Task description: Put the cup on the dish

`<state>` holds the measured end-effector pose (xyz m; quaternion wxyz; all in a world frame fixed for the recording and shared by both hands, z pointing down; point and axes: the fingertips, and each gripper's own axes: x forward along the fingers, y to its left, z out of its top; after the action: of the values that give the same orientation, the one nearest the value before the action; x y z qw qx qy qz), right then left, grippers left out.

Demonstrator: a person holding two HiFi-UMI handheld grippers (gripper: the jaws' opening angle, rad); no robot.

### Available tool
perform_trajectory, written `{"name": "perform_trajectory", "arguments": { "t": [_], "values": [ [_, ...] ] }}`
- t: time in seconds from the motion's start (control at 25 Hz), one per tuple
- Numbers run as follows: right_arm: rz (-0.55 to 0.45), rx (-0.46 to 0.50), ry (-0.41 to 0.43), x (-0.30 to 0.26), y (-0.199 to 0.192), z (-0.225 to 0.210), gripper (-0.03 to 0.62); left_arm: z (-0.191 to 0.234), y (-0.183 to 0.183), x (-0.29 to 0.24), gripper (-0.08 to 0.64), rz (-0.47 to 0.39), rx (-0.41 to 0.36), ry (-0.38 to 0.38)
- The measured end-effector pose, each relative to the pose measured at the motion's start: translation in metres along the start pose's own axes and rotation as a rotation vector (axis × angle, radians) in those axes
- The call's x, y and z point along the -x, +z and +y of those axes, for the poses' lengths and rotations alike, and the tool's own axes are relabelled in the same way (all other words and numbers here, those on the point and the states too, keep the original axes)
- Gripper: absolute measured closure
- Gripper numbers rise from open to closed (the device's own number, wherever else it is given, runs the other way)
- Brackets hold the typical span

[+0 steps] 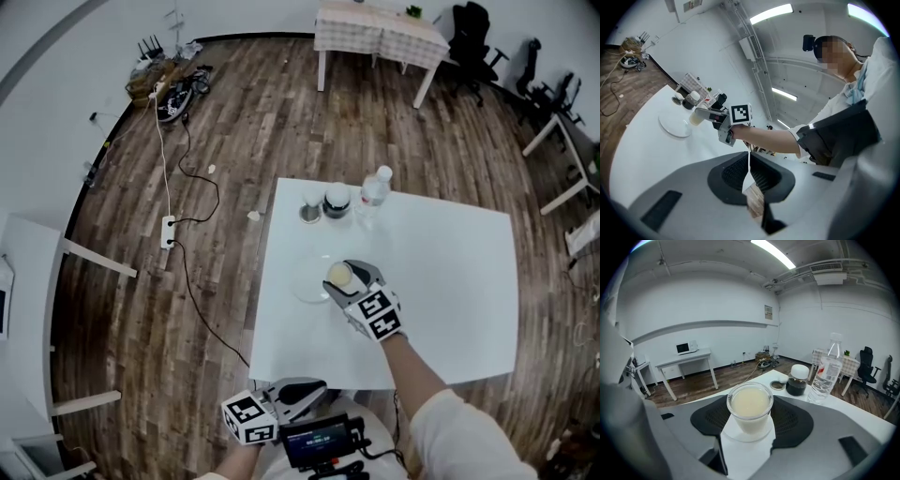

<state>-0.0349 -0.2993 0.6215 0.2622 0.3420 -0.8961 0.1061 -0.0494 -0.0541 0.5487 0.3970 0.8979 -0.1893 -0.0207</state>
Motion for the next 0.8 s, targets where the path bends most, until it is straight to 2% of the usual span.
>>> {"name": "perform_trajectory", "arguments": {
  "t": [0.4, 0.8],
  "values": [
    [0.019, -0.013, 0.002, -0.045, -0.003, 0.015, 0.31, 0.021, -0.006, 0.037, 0.558, 0.003, 0.036, 0.018],
    [0.025, -0.017, -0.015, -0.062, -0.008, 0.017, 0.31, 0.03, -0.002, 0.046, 0.558, 0.004, 0.049, 0.015]
  ]
}}
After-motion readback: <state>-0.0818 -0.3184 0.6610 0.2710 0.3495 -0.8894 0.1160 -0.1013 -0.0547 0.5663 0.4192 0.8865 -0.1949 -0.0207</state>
